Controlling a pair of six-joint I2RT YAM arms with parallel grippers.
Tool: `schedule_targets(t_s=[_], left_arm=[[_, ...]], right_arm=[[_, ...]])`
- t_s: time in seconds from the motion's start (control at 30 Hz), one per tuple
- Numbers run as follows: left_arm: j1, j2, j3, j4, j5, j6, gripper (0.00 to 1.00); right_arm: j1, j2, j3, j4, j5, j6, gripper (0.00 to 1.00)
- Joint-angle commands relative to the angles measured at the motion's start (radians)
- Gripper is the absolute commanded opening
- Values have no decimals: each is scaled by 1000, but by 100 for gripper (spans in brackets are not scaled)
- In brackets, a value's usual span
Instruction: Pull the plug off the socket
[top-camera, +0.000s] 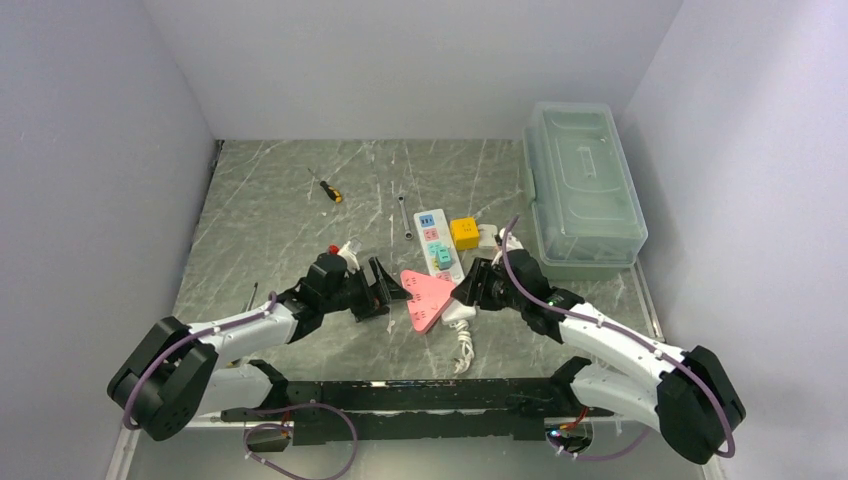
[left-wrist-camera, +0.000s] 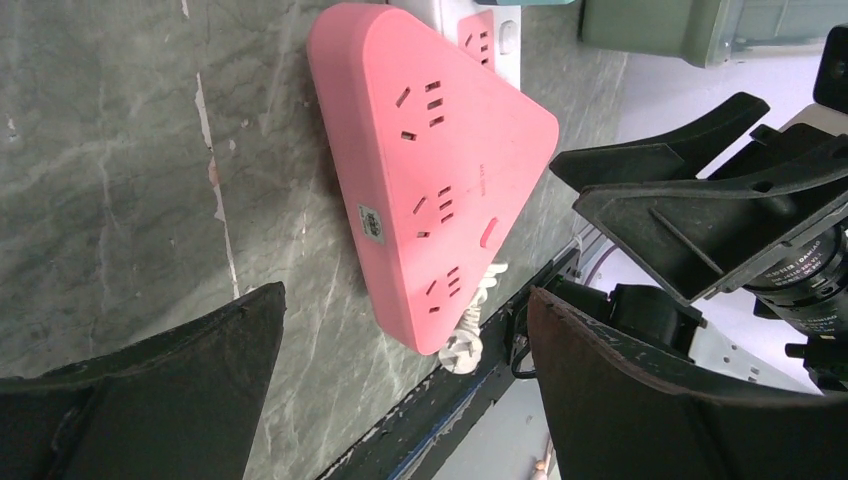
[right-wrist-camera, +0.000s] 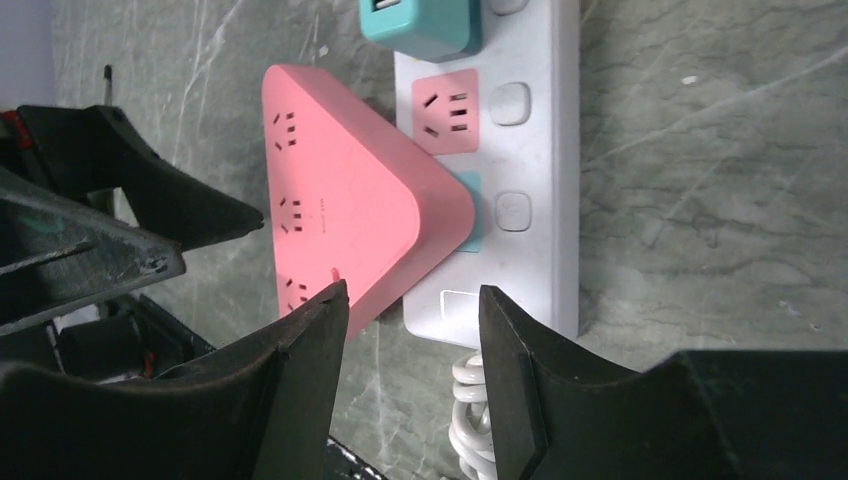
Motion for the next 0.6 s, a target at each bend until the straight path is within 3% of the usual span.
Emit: schedule_targets(t_s=[0.0,0.23,0.57], left_arm=[[-5,22,0,71,19,-13,93],[-9,95,-14,175,47,-52,94],[-35,203,-17,280,54,-99,93]], right_arm=[[-23,15,41,85,-96,-35,53],[-53,92,49,137,-128,-50,49],[-96,134,16,100,-96,-39,32]])
